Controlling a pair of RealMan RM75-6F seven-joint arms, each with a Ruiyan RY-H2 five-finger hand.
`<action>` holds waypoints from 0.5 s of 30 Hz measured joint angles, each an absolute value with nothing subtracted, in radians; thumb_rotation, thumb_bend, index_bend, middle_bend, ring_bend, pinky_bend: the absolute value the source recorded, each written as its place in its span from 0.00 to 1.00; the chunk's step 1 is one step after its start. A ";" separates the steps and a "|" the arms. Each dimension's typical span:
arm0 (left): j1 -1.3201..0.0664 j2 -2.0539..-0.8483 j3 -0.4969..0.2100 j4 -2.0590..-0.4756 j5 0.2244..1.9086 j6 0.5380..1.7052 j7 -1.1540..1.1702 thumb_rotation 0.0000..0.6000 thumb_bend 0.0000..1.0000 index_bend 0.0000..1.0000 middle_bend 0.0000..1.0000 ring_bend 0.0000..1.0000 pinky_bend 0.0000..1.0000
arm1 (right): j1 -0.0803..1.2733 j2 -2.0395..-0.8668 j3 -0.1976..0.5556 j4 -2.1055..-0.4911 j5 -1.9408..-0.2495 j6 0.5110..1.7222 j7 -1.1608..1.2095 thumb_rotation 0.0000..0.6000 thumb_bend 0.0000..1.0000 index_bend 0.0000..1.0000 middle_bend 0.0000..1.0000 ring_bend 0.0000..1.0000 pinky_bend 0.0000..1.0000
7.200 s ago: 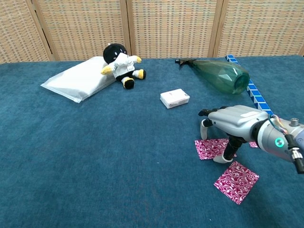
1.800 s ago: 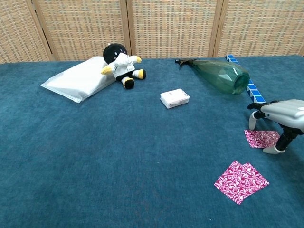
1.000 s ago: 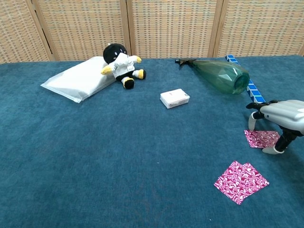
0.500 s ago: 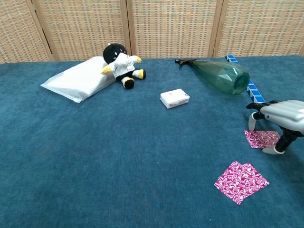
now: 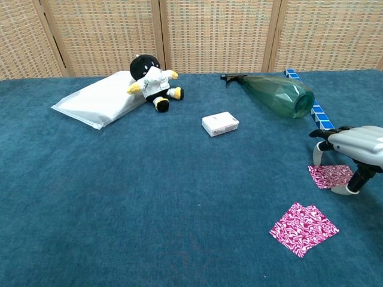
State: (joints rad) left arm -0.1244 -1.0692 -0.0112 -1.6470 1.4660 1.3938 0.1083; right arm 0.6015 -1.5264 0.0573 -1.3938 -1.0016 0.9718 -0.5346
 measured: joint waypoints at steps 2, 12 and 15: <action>-0.124 -1.069 -0.011 -1.647 1.466 1.394 0.109 1.00 0.00 0.00 0.00 0.00 0.00 | 0.601 -1.524 0.057 -1.397 -1.004 0.973 -0.535 1.00 0.31 0.55 0.00 0.00 0.00; -0.124 -1.069 -0.011 -1.648 1.464 1.393 0.111 1.00 0.00 0.00 0.00 0.00 0.00 | 0.597 -1.514 0.058 -1.411 -1.013 0.977 -0.538 1.00 0.31 0.55 0.00 0.00 0.00; -0.125 -1.069 -0.011 -1.648 1.464 1.393 0.111 1.00 0.00 0.00 0.00 0.00 0.00 | 0.597 -1.511 0.059 -1.415 -1.016 0.978 -0.539 1.00 0.31 0.55 0.00 0.00 0.00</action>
State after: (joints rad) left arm -0.1246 -1.0688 -0.0112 -1.6480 1.4643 1.3925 0.1111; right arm 0.5966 -1.5112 0.0588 -1.4146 -1.0156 0.9784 -0.5388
